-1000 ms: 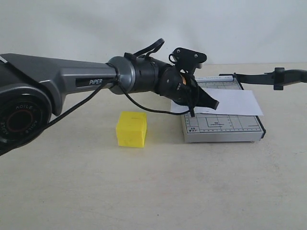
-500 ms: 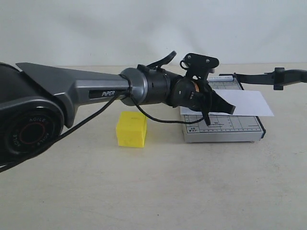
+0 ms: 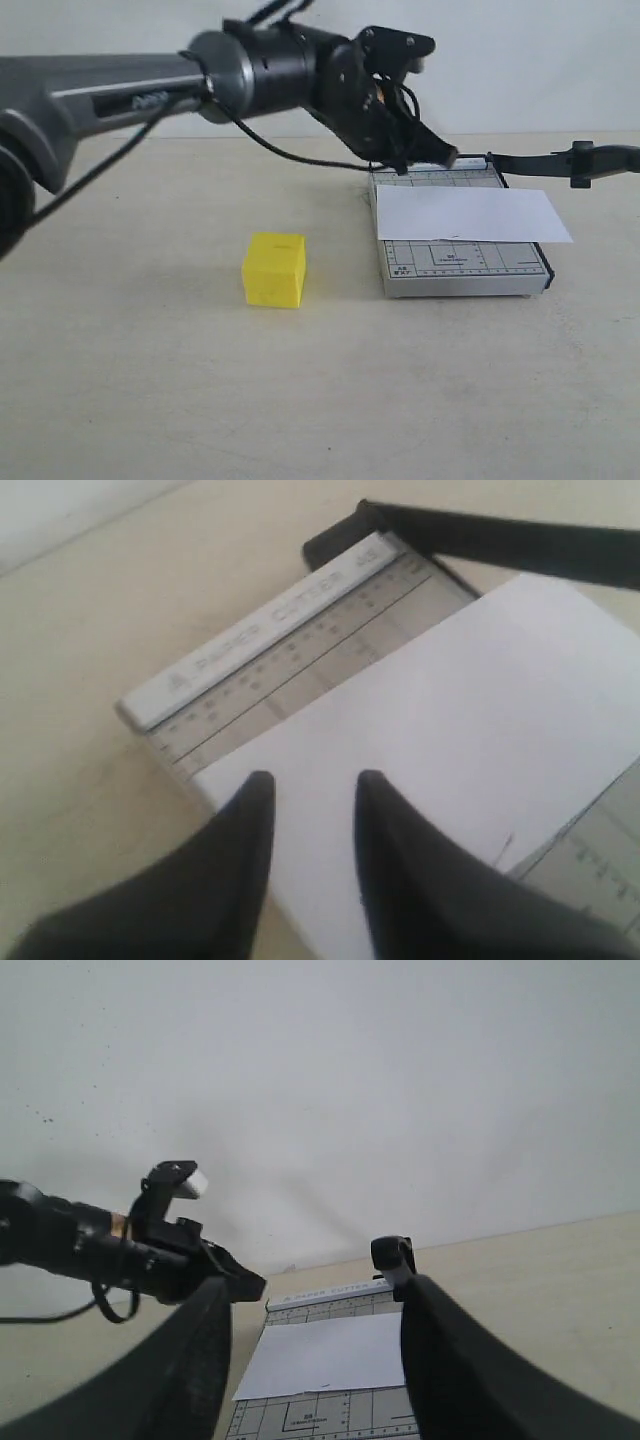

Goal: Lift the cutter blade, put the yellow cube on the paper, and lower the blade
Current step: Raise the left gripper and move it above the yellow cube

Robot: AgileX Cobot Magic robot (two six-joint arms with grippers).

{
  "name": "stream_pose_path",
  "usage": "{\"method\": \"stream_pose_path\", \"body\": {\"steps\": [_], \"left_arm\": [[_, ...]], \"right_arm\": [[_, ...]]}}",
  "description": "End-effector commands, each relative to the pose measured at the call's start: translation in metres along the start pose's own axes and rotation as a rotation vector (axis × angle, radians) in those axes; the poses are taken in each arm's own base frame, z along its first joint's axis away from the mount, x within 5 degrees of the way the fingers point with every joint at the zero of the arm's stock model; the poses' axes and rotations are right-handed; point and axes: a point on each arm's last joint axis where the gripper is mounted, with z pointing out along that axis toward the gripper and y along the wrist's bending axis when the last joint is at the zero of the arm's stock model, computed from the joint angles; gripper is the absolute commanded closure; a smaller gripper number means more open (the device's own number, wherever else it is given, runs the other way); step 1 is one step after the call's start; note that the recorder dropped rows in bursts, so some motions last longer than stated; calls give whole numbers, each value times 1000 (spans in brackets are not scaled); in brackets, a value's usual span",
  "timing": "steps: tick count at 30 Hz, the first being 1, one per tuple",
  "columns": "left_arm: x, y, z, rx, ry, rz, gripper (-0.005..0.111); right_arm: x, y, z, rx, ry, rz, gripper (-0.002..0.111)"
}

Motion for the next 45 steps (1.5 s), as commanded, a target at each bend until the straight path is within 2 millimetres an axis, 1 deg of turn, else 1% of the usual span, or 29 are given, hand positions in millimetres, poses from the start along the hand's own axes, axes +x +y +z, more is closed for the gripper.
{"method": "stream_pose_path", "body": {"steps": [1, 2, 3, 4, 6, 9, 12, 14, 16, 19, 28, 31, 37, 39, 45], "left_arm": [[1, 53, -52, -115, 253, -141, 39], [6, 63, -59, -151, 322, -167, 35], [10, 69, -64, -168, 368, -181, 34], [18, 76, -72, -195, 475, -213, 33], [21, 79, -79, -222, 529, -240, 33], [18, 77, -83, -239, 511, -302, 33], [18, 75, -83, -238, 507, -349, 31], [18, 72, -82, -206, 510, -396, 27], [18, 68, -81, -173, 513, -433, 27], [18, 67, -81, -170, 512, -473, 27], [18, 64, -81, -143, 514, -497, 27], [18, 64, -81, -151, 513, -505, 22], [18, 66, -80, -168, 513, -517, 6], [20, 68, -78, -193, 516, -500, 4], [29, 69, -65, -199, 547, -505, 4]], "right_arm": [[0, 0, 0, 0, -6, -4, 58], [0, 0, 0, 0, -6, -4, 58], [0, 0, 0, 0, -6, -4, 58], [0, 0, 0, 0, -6, -4, 58], [0, 0, 0, 0, -6, -4, 58], [0, 0, 0, 0, -6, -4, 58], [0, 0, 0, 0, -6, -4, 58], [0, 0, 0, 0, -6, -4, 58], [0, 0, 0, 0, -6, -4, 58], [0, 0, 0, 0, -6, -4, 58], [0, 0, 0, 0, -6, -4, 58], [0, 0, 0, 0, -6, -4, 58], [0, 0, 0, 0, -6, -4, 58], [0, 0, 0, 0, -6, -4, 58], [0, 0, 0, 0, -6, -4, 58]]}}
